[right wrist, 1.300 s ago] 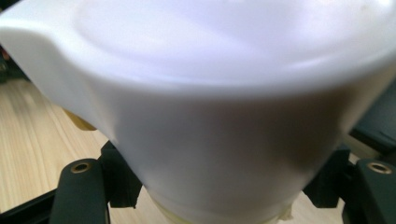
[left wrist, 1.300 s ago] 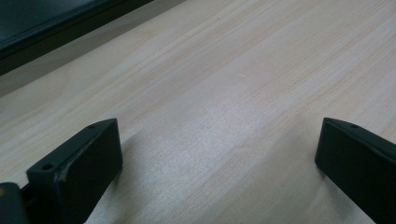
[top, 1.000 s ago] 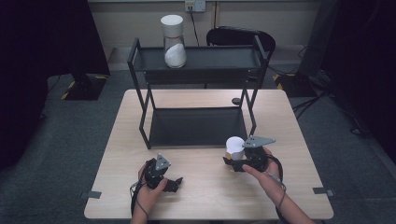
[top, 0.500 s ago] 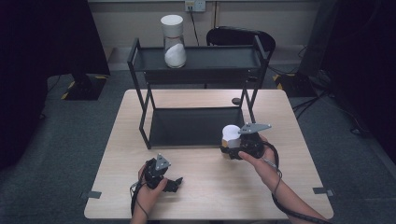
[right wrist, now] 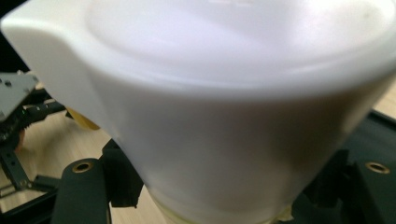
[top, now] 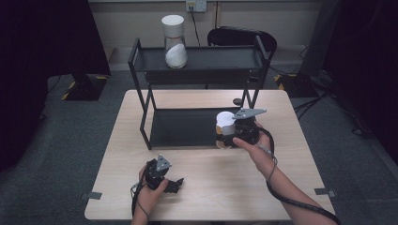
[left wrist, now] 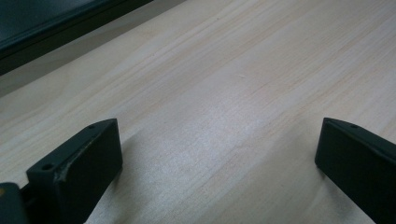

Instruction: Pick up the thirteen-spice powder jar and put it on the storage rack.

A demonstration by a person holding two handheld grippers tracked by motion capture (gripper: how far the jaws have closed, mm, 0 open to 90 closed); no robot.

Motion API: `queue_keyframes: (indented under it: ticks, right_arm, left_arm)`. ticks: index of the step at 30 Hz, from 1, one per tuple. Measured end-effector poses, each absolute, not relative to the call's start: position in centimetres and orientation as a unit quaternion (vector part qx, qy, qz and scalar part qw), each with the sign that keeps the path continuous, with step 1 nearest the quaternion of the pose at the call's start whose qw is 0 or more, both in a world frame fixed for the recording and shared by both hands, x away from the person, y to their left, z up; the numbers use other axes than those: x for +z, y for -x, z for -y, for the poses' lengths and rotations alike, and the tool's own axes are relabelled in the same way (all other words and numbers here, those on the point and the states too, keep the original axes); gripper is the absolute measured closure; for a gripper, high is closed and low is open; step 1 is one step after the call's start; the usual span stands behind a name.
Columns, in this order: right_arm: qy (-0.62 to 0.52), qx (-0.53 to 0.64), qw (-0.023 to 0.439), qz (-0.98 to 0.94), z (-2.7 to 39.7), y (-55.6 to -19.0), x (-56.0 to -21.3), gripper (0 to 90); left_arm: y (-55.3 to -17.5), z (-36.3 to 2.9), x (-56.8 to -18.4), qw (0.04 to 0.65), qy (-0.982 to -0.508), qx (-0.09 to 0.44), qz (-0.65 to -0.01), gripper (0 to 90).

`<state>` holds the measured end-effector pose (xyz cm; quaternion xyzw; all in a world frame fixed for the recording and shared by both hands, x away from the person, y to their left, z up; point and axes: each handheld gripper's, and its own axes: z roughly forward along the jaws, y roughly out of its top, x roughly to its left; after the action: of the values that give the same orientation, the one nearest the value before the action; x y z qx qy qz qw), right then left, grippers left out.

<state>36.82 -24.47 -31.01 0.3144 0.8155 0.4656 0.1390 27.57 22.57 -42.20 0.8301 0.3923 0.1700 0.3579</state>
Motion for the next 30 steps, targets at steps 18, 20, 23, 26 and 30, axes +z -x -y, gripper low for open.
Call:
queue_keyframes:
  ticks: [18, 20, 23, 26, 30]
  right_arm:
    - [-0.305, 0.463, 0.148, -0.819, 22.6, -38.8, -25.3, 29.6]
    - [-0.307, 0.465, 0.146, -0.818, 22.6, -39.2, -24.7, 29.6]
    - [-0.306, 0.464, 0.15, -0.817, 22.5, -39.6, -23.8, 29.7]
    - [-0.307, 0.461, 0.155, -0.818, 22.3, -40.0, -22.8, 29.6]
    - [-0.314, 0.467, 0.149, -0.813, 22.6, -40.6, -22.0, 29.7]
  left_arm:
    - [-27.5, -22.6, -42.2, 0.359, -0.829, 0.17, -0.394, 0.0]
    - [-27.5, -22.6, -42.2, 0.359, -0.829, 0.17, -0.394, 0.0]
    - [-27.6, -22.6, -42.2, 0.359, -0.829, 0.17, -0.393, 0.0]
    - [-27.6, -22.6, -42.2, 0.359, -0.829, 0.17, -0.393, 0.0]
    - [-27.6, -22.6, -42.2, 0.358, -0.83, 0.17, -0.392, 0.0]
